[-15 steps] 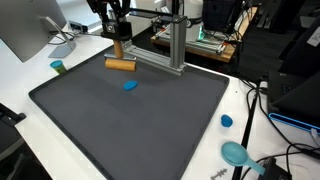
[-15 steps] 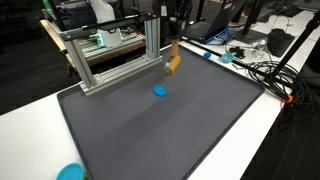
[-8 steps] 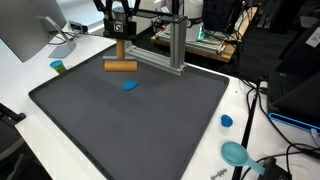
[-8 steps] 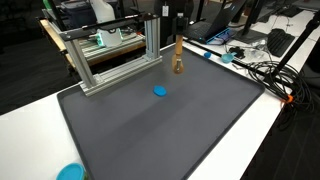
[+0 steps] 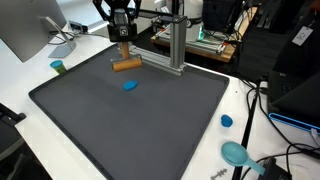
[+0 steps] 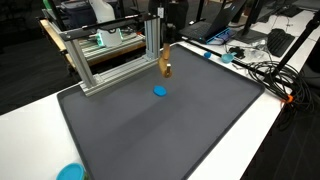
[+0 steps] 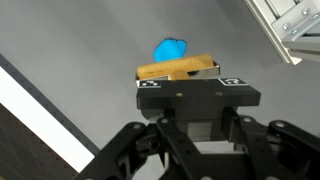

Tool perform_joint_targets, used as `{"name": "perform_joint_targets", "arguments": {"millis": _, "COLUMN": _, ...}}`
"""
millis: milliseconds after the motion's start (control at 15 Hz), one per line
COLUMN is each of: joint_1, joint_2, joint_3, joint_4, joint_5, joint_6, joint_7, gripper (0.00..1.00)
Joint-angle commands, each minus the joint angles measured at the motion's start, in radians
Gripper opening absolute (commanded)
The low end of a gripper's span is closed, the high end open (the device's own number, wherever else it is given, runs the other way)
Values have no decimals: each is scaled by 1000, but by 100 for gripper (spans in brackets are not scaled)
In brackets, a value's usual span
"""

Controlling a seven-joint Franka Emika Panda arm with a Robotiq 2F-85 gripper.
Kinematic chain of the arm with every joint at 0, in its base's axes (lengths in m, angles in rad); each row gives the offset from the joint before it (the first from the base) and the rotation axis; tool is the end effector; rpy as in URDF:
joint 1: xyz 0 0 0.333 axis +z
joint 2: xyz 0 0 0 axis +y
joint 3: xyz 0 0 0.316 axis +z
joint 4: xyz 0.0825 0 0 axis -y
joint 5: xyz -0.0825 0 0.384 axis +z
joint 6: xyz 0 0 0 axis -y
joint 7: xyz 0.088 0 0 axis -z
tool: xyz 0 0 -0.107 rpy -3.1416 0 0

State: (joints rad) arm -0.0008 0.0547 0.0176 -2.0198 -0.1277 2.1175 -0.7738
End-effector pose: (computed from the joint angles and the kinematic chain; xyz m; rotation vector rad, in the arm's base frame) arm 0.5685 0.0036 0.4281 2.7520 1.2532 -0.0008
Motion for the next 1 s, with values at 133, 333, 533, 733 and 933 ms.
{"name": "perform_joint_targets", "arguments": {"millis": 133, "joint_1": -17, "joint_2": -26, "joint_3": -1, "joint_4": -29, "joint_5": 87, "joint_6": 70, "joint_7": -211, "gripper": 22}}
{"name": "perform_joint_targets", "arguments": {"millis": 333, "joint_1": -39, "joint_2": -41, "joint_3": -10, "joint_4": -77, "joint_5": 227, "joint_6": 154, "joint_7": -422, "gripper": 22}}
{"name": "perform_joint_targets", "arguments": {"millis": 533, "joint_1": -61, "joint_2": -34, "joint_3": -26, "joint_4": -104, "joint_5": 301, "joint_6": 127, "joint_7": -632, "gripper": 22}}
{"name": "perform_joint_targets", "arguments": {"millis": 733, "joint_1": -62, "joint_2": -29, "joint_3": -47, "joint_4": -126, "joint_5": 166, "joint_6": 133, "joint_7": -540, "gripper": 22}}
{"name": "perform_joint_targets", "arguments": {"millis": 933, "joint_1": -63, "joint_2": -4, "joint_3": -48, "joint_4": -114, "joint_5": 191, "joint_6": 129, "joint_7": -557, "gripper": 22}}
